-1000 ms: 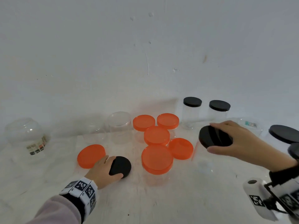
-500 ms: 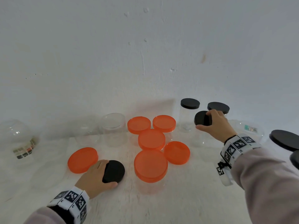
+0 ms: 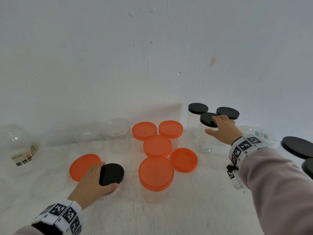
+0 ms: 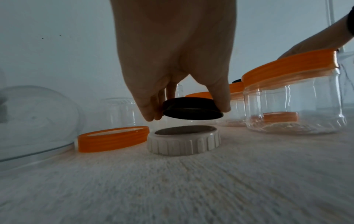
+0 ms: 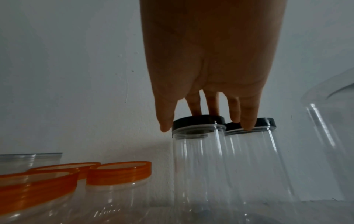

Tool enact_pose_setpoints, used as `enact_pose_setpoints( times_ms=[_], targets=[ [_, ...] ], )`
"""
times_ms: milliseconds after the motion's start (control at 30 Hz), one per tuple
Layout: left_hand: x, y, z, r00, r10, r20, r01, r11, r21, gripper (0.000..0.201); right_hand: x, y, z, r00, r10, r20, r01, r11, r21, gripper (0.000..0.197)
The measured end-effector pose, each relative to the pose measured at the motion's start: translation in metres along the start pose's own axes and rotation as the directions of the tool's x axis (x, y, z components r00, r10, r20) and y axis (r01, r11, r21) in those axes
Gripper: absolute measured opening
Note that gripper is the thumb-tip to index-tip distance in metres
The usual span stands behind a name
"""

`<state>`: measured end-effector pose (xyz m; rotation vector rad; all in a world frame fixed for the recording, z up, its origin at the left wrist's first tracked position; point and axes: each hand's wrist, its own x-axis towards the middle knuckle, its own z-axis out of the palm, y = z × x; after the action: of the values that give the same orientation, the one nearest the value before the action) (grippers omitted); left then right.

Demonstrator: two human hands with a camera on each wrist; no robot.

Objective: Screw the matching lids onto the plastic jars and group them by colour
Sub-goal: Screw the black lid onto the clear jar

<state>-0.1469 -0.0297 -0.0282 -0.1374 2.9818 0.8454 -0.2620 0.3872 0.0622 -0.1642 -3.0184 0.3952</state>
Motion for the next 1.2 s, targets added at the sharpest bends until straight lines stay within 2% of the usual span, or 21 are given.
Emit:
enact_pose_setpoints(
  times_ms=[67, 167, 267, 367, 533, 733, 833, 1033, 1133, 1200],
  targets=[
    [-0.003, -0.003, -0.005, 0.999, 0.004, -0.031, -0.006, 0.998, -0.067, 0.087, -0.002, 0.006, -0.007, 0.995, 0.034, -0.09, -0.039, 0.998, -0.05, 0.067],
    [-0.01, -0.007, -0.012, 0.999, 0.003, -0.051, -0.01, 0.99, -0.144, 0.088, -0.004, 0.024, -0.018, 0.962, 0.212, -0.172, -0.246, 0.945, -0.216, 0.072],
    [-0.018, -0.01, -0.018, 0.998, -0.001, -0.06, -0.011, 0.979, -0.202, 0.098, -0.011, 0.045, -0.023, 0.897, 0.425, -0.121, -0.442, 0.858, -0.263, 0.082],
    [-0.025, -0.012, -0.02, 0.998, -0.008, -0.069, -0.008, 0.973, -0.229, 0.101, -0.019, 0.055, -0.023, 0.877, 0.479, -0.038, -0.472, 0.844, -0.255, 0.08],
    [-0.037, -0.01, -0.022, 0.997, -0.002, -0.078, -0.016, 0.971, -0.239, 0.104, -0.032, 0.043, -0.03, 0.902, 0.432, 0.015, -0.418, 0.881, -0.219, 0.068],
    [-0.051, -0.009, -0.023, 0.997, 0.003, -0.073, -0.019, 0.976, -0.219, 0.093, -0.049, 0.031, -0.038, 0.94, 0.339, 0.045, -0.322, 0.921, -0.221, 0.075],
    [-0.057, -0.009, -0.025, 0.998, 0.003, -0.061, -0.014, 0.985, -0.173, 0.094, -0.058, 0.019, -0.045, 0.953, 0.299, 0.051, -0.284, 0.938, -0.199, 0.078],
    [-0.074, -0.011, -0.032, 0.998, -0.034, -0.049, 0.023, 0.975, -0.22, 0.1, -0.08, -0.018, -0.068, 0.985, 0.169, -0.045, -0.174, 0.968, -0.18, 0.076],
    [-0.082, -0.015, -0.037, 0.995, -0.048, -0.088, 0.024, 0.966, -0.257, 0.103, -0.089, -0.038, -0.08, 0.991, 0.046, -0.122, -0.056, 0.995, -0.078, 0.076],
    [-0.084, -0.019, -0.04, 0.992, -0.063, -0.106, 0.031, 0.958, -0.285, 0.098, -0.096, -0.053, -0.086, 0.985, -0.027, -0.168, 0.035, 0.998, 0.045, 0.081]
  ],
)
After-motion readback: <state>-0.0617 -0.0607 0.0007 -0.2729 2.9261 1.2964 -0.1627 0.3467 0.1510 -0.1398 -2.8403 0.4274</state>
